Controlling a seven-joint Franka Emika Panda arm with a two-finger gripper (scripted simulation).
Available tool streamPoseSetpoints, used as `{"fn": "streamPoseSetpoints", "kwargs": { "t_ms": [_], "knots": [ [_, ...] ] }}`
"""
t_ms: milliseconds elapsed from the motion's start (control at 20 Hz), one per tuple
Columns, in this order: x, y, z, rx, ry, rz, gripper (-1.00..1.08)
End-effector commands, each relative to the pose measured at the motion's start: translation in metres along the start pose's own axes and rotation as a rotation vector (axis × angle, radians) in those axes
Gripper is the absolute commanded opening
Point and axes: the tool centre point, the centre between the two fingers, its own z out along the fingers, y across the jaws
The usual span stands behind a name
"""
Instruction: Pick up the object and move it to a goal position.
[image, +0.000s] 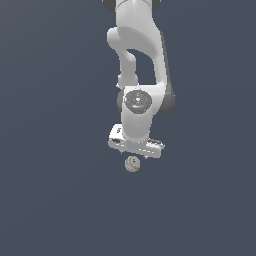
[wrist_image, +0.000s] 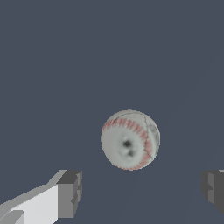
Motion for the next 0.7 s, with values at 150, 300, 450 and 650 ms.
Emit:
{"fn": "streamPoseSetpoints", "kwargs": {
  "t_ms": [150, 300, 450, 650],
  "knots": [
    [0.010, 0.001, 0.011, -0.001, 0.003, 0.072, 1.00],
    [0.012, 0.002, 0.014, -0.002, 0.003, 0.088, 1.00],
    [0.012, 0.002, 0.014, -0.002, 0.003, 0.086, 1.00],
    [0.012, 0.002, 0.021, -0.002, 0.003, 0.087, 1.00]
  ]
}}
